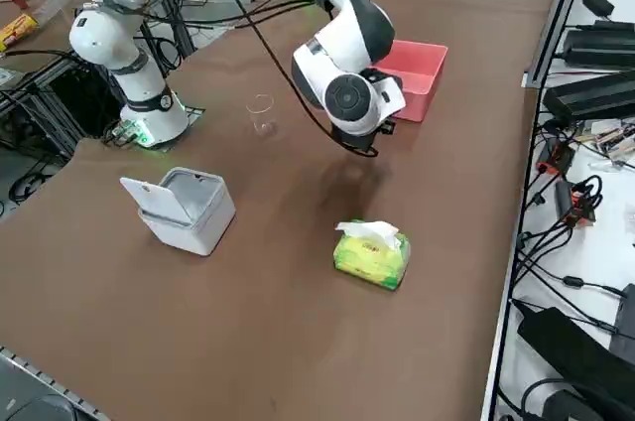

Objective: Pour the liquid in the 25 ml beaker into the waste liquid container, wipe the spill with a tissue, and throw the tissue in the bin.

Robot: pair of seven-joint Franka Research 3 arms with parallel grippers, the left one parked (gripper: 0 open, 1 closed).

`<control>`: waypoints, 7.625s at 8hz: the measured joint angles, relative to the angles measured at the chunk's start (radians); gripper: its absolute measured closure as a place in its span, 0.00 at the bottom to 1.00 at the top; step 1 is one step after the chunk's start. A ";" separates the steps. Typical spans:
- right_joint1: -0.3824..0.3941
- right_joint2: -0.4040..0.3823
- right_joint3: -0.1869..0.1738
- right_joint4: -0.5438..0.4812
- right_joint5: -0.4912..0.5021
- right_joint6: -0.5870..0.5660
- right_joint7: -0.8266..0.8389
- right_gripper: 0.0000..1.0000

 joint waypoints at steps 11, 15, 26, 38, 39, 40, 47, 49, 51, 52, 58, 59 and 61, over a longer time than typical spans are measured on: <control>0.105 -0.003 -0.076 -0.007 -0.001 0.031 0.090 0.53; 0.139 -0.003 -0.106 -0.007 -0.002 0.032 0.111 0.53; 0.267 -0.004 -0.209 -0.009 -0.004 0.033 0.197 0.53; 0.494 -0.006 -0.325 -0.008 -0.003 0.043 0.420 0.53; 0.502 -0.006 -0.326 -0.008 -0.006 0.050 0.439 0.53; 0.509 -0.006 -0.327 -0.008 -0.016 0.056 0.461 0.53; 0.568 -0.006 -0.333 0.022 -0.089 0.067 0.609 0.53; 0.576 -0.006 -0.333 0.042 -0.104 0.068 0.643 0.53; 0.579 -0.005 -0.332 0.067 -0.136 0.068 0.682 0.53; 0.582 -0.005 -0.332 0.077 -0.150 0.068 0.707 0.53; 0.609 0.029 -0.331 0.120 -0.180 0.071 0.808 0.53; 0.613 0.035 -0.331 0.125 -0.192 0.071 0.821 0.53; 0.618 0.045 -0.329 0.147 -0.222 0.071 0.852 0.53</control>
